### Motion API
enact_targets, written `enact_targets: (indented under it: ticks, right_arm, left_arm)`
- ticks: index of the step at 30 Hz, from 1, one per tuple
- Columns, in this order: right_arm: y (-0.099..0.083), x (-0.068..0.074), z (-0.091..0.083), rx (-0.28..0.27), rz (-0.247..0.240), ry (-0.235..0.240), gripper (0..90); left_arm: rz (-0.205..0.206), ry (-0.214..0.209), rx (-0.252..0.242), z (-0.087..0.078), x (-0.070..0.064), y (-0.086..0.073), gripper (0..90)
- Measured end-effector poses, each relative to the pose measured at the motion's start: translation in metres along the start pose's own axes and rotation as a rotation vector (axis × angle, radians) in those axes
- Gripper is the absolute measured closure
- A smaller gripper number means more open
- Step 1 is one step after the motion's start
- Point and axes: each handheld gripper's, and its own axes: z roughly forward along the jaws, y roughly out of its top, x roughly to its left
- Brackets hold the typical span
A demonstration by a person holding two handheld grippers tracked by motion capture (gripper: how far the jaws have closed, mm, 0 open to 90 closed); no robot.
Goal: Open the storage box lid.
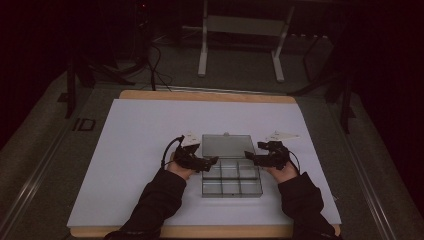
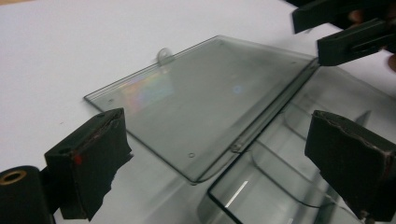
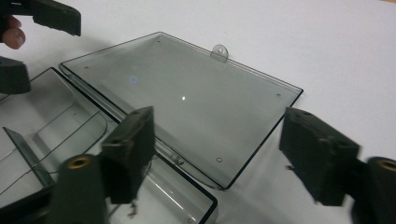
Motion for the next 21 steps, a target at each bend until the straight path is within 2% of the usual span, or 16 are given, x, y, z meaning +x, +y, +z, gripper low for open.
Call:
enact_targets:
  ticks: [3,7,12,17,21]
  right_arm:
    - [-0.001,0.000,-0.002,-0.001,-0.014,0.025,19.7]
    - [-0.002,0.000,-0.005,-0.010,-0.020,0.015,18.3]
    - [-0.006,-0.002,-0.010,0.008,-0.031,-0.008,18.2]
    - [-0.010,-0.004,-0.016,0.008,-0.031,-0.009,18.2]
    - [-0.014,-0.006,-0.021,0.007,-0.053,-0.014,18.2]
  left_arm:
    - [-0.011,-0.022,-0.012,-0.002,0.002,-0.001,7.5]
    - [-0.012,-0.035,-0.009,-0.004,0.002,-0.003,7.5]
    - [-0.006,-0.031,-0.007,-0.010,0.003,-0.007,7.4]
    - [0.008,-0.023,-0.006,-0.019,0.002,-0.011,7.4]
    - [0.015,-0.023,-0.003,-0.026,0.002,-0.014,7.5]
